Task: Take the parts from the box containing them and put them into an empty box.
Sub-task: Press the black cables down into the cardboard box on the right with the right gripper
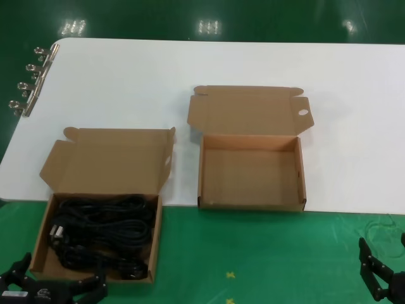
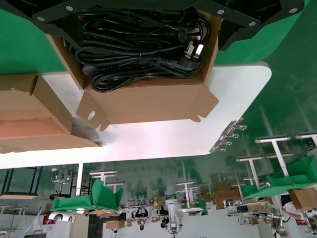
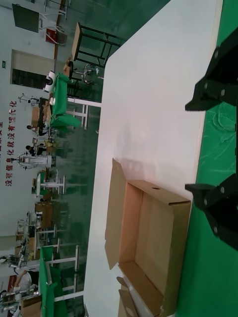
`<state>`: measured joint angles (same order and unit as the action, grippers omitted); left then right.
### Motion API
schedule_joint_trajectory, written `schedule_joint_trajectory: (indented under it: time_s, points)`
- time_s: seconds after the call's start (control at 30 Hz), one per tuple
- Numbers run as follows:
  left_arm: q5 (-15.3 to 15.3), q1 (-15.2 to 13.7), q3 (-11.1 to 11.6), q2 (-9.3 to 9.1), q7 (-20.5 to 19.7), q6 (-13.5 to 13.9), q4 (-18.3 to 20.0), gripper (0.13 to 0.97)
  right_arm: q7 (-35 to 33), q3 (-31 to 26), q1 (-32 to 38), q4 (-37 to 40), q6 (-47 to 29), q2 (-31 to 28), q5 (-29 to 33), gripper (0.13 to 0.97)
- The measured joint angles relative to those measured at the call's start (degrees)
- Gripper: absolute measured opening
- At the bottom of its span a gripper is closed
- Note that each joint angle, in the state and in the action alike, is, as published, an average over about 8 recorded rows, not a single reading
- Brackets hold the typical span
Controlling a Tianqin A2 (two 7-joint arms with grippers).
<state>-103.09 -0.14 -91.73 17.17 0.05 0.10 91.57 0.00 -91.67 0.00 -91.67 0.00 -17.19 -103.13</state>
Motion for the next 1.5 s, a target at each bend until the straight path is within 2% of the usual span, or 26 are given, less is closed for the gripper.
schedule_joint_trajectory:
  time_s: [0.03, 0.17, 0.43, 0.73, 1.03, 1.5]
  points:
    - [0.0, 0.0, 0.0, 0.00, 0.0, 0.0, 0.0, 0.966, 0.0, 0.0, 0.0, 0.0, 0.0, 0.0, 0.0, 0.574]
    - [0.0, 0.0, 0.0, 0.00, 0.0, 0.0, 0.0, 0.966, 0.0, 0.0, 0.0, 0.0, 0.0, 0.0, 0.0, 0.574]
    - [0.0, 0.0, 0.0, 0.00, 0.0, 0.0, 0.0, 0.966, 0.0, 0.0, 0.0, 0.0, 0.0, 0.0, 0.0, 0.364]
    - [0.0, 0.0, 0.0, 0.00, 0.0, 0.0, 0.0, 0.966, 0.0, 0.0, 0.0, 0.0, 0.0, 0.0, 0.0, 0.224]
    - [0.0, 0.0, 0.0, 0.00, 0.0, 0.0, 0.0, 0.966, 0.0, 0.0, 0.0, 0.0, 0.0, 0.0, 0.0, 0.154]
    - [0.0, 0.0, 0.0, 0.00, 0.0, 0.0, 0.0, 0.966, 0.0, 0.0, 0.0, 0.0, 0.0, 0.0, 0.0, 0.160]
